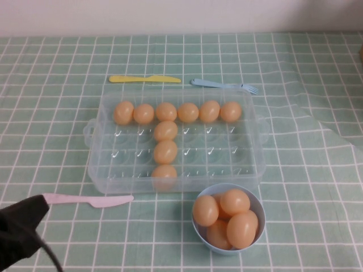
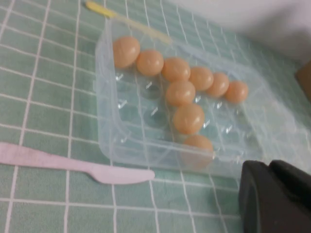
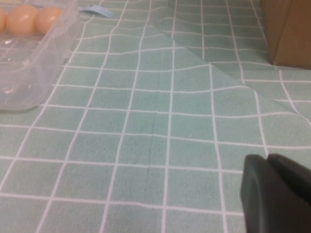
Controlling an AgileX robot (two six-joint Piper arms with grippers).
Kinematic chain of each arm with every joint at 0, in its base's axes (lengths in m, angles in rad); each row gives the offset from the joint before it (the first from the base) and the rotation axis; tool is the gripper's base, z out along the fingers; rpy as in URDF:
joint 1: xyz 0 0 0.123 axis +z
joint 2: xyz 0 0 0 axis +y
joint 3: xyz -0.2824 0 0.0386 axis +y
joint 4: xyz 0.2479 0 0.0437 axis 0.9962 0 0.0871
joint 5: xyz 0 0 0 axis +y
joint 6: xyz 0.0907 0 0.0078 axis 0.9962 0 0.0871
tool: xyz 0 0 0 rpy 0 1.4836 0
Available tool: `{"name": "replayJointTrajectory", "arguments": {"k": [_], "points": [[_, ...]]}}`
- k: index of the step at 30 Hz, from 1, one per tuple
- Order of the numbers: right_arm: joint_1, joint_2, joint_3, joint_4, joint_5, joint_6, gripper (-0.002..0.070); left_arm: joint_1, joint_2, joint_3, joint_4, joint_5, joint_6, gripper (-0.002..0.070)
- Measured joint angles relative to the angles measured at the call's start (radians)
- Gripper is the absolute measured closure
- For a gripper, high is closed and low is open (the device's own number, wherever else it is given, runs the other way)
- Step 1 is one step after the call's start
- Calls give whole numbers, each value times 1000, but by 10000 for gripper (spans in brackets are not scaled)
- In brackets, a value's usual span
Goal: Take an egg out of the egg box
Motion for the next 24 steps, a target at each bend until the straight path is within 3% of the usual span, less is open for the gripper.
{"name": "replayJointTrajectory", "arguments": {"k": [8,18,24], "points": [[0,0,0,0,0,0,694,0,363,-260,43,266,212,679],[0,0,0,0,0,0,694,-16,734,-559,201,392,234,679],[0,0,0,0,2,0,694,-120,931,-745,304,423,179,679]]}}
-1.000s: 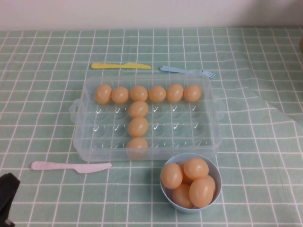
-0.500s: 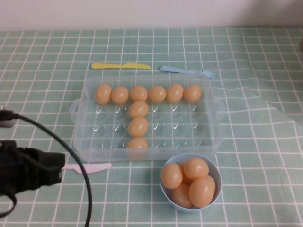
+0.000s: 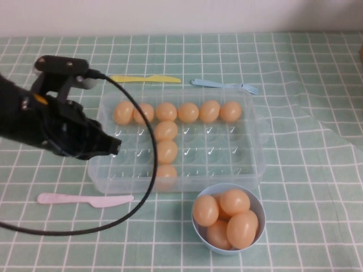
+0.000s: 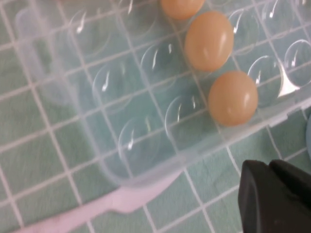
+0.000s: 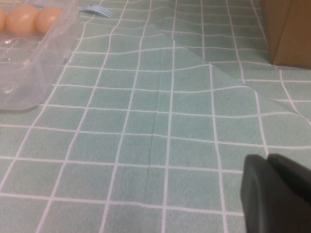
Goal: Take an egg out of the egg box
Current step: Pick up the egg from the plastic box
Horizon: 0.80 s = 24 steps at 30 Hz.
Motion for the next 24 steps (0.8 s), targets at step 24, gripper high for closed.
{"name": "replayJointTrajectory", "arguments": {"k": [24], "points": [[0,0,0,0,0,0,689,-282,482,-487,335,281,-161,624]]}}
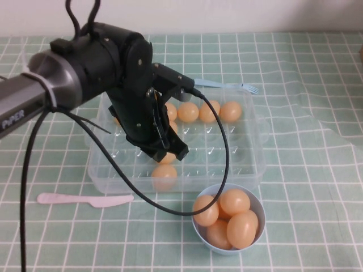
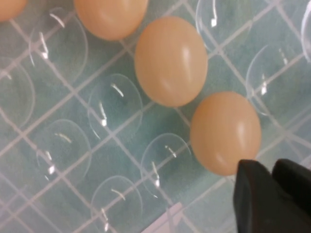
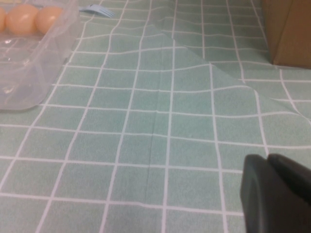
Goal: Take an egg out of the egg box
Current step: Pick up the egg from the plastic box
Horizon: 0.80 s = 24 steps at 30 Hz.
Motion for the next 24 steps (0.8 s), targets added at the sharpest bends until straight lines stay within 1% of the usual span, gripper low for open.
{"name": "replayJointTrajectory", "arguments": {"k": [1,6,8,12,24], "points": [[0,0,0,0,0,0,691,0,6,0,0,0,3,585],[0,0,0,0,0,0,692,0,40,-19,2,0,3,308],[0,0,0,0,0,0,693,0,53,-34,2,0,-3,244],[0,0,0,0,0,0,694,0,81,-63,2,-4,-25,207],[0,0,0,0,0,0,694,0,158,-85,2,10,-85,198]]}}
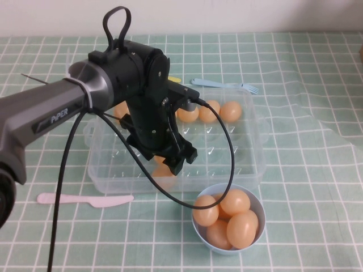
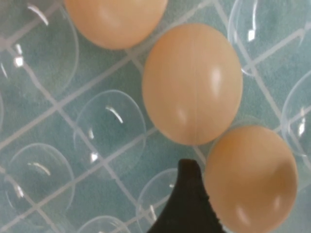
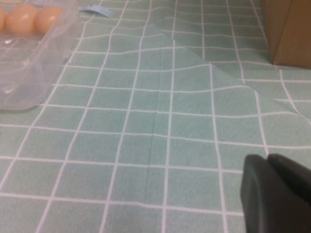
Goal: Take an egg out of the egg box
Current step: Pick up the egg from the plastic box
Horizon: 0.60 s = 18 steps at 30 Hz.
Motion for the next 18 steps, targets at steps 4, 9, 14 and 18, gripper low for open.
{"name": "replayJointTrajectory", "arguments": {"k": [4,9,14,18], "points": [[0,0,0,0,0,0,690,0,4,-4,0,0,-6,198],[0,0,0,0,0,0,692,0,5,-4,0,0,-10,198],[0,0,0,0,0,0,693,0,5,-4,0,0,-46,198],[0,0,0,0,0,0,694,0,5,-4,0,6,-83,198]]}}
